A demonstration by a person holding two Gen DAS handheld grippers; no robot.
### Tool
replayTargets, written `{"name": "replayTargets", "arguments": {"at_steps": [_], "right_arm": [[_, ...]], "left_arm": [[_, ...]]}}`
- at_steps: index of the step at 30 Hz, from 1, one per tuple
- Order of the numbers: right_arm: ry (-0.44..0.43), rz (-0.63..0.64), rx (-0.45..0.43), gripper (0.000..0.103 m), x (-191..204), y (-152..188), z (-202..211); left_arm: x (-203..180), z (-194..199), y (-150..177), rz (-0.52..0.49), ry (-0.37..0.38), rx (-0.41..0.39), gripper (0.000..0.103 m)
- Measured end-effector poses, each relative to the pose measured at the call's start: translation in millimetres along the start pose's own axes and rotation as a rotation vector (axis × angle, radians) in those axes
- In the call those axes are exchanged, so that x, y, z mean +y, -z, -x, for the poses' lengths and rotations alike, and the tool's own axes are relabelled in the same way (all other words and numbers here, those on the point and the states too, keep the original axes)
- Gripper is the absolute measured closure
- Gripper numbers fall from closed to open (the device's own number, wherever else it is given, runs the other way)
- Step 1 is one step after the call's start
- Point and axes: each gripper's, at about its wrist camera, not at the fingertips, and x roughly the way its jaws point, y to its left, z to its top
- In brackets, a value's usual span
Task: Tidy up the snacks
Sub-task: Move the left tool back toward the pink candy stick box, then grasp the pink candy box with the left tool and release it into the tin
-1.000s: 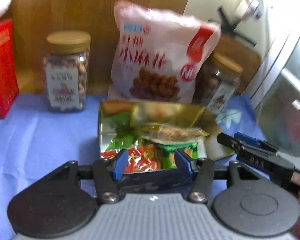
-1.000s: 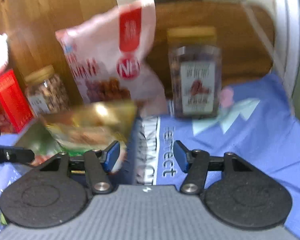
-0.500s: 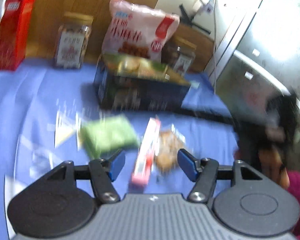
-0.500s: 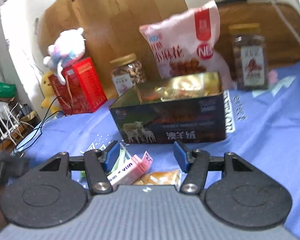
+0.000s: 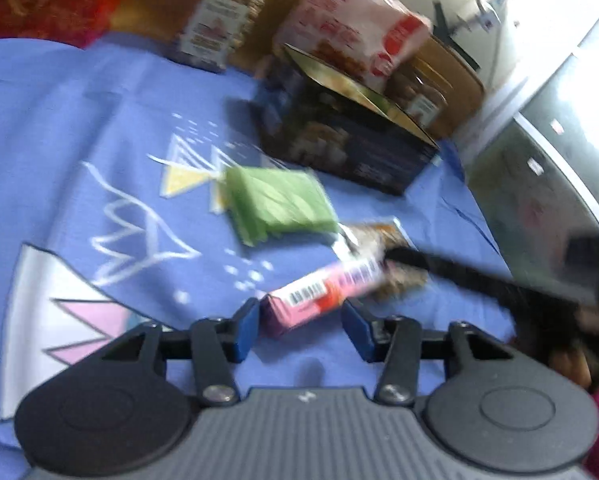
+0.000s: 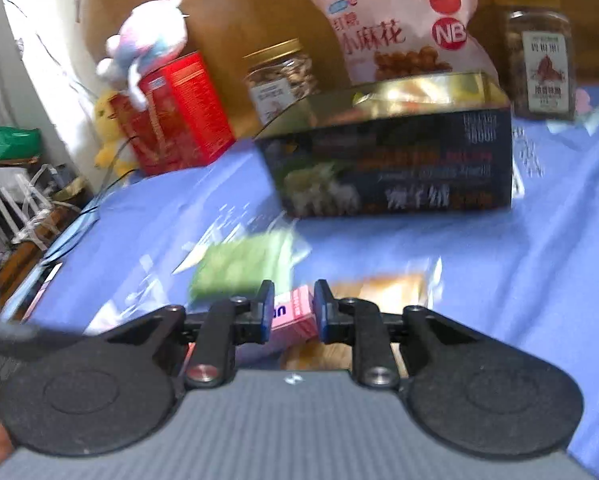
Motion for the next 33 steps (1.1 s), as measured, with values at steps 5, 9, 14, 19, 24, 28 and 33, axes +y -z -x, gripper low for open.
{"name": "replayTargets", "arguments": {"at_steps": [5,9,14,19,24,28,33], "right_arm": [[-0.090,-0.001,-0.056,0.059,10,36,32],[-0.037,0.075,-0.121,0.053,22,56,45],[0.027,0.203,-0.124,0.053,37,62,33],[0.095,0.264,-0.102,0.053,46,70,23],[0.069,0.240,-0.078,0.059,44,73,17],[0.113,0.299,-0.092,0.063,54,72,13],[0.100,0.327,-0.155,0.066,59,63,24]], "left_arm": [[20,20,-1,0.052,0.048,-0.043,0.052],[19,38,-2,0.029,0.052,-0.085,0.048],[12,30,-3,0.014,0.051,-0.066,0.048],[7,14,0,-0.022,0.016,-0.031,0.048],[3,1,3,-0.044,0.007,0.000,0.049],[-3,4,2,-0.072,-0.032,-0.002,0.049],[-8,22,-18,-0.069,0.008,-0.041,0.049]]}}
